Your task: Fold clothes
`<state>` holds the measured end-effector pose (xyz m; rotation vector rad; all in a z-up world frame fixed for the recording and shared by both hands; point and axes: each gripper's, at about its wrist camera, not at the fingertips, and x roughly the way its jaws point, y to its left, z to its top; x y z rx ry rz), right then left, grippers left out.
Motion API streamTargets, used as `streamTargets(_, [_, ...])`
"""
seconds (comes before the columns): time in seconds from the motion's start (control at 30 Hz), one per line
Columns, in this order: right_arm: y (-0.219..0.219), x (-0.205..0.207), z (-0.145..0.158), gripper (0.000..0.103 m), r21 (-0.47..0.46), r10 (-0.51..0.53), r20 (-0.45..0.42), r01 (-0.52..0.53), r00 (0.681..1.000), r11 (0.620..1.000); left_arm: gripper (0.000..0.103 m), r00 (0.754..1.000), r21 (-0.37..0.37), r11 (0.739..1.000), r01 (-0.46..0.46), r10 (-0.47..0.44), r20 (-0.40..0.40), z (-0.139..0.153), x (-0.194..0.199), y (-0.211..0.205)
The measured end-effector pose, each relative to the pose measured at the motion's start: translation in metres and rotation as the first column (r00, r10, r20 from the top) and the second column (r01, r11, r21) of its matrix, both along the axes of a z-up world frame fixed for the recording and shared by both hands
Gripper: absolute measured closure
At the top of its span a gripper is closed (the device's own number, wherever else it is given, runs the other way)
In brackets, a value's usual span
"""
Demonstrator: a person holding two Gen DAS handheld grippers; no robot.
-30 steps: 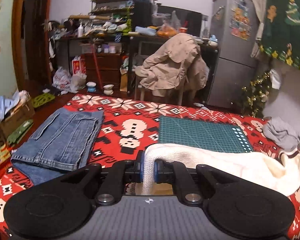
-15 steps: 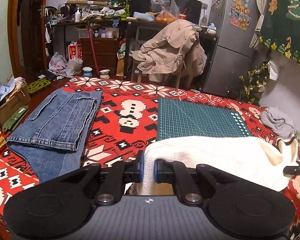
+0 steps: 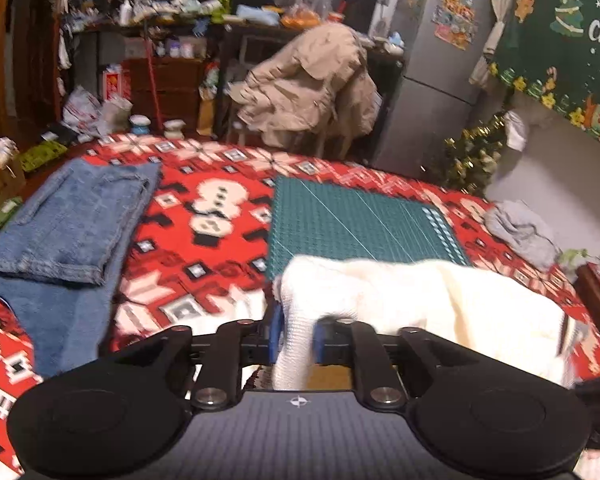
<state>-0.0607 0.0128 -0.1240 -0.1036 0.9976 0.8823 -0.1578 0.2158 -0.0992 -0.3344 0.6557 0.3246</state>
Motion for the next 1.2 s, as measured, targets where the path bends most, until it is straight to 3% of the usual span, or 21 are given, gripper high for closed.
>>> streamTargets(0.17, [0.001, 0.004, 0.008, 0.069, 0.011, -0.015, 0.009, 0.015, 1.0, 1.0, 0.068, 0.994, -0.024, 0.995, 0.101, -0.102, -0.026, -0.005, -0.001, -0.013])
streamTargets(0.23, [-0.007, 0.005, 0.015, 0.067, 0.007, -0.021, 0.02, 0.021, 1.0, 1.0, 0.06, 0.988, -0.04, 0.988, 0.148, -0.15, -0.04, -0.007, 0.001, -0.019])
streamTargets(0.53, [-0.056, 0.014, 0.026, 0.057, -0.022, -0.13, 0.052, 0.131, 0.99, 0.991, 0.049, 0.953, -0.042, 0.96, 0.277, -0.28, -0.112, -0.017, 0.01, -0.043])
streamTargets(0.8, [-0.083, 0.024, 0.029, 0.05, -0.001, -0.198, 0.06, 0.199, 0.978, 0.98, 0.043, 0.949, -0.003, 0.957, 0.291, -0.289, -0.123, -0.012, 0.007, -0.049])
streamTargets(1.0, [-0.058, 0.024, 0.035, 0.042, 0.044, -0.146, 0.082, 0.143, 0.986, 0.989, 0.042, 0.945, 0.011, 0.953, 0.304, -0.3, -0.134, -0.012, 0.012, -0.057])
streamTargets(1.2, [-0.02, 0.041, 0.008, 0.042, -0.042, -0.126, 0.027, 0.127, 0.992, 0.991, 0.042, 0.949, -0.003, 0.957, 0.291, -0.289, -0.126, -0.011, 0.009, -0.054])
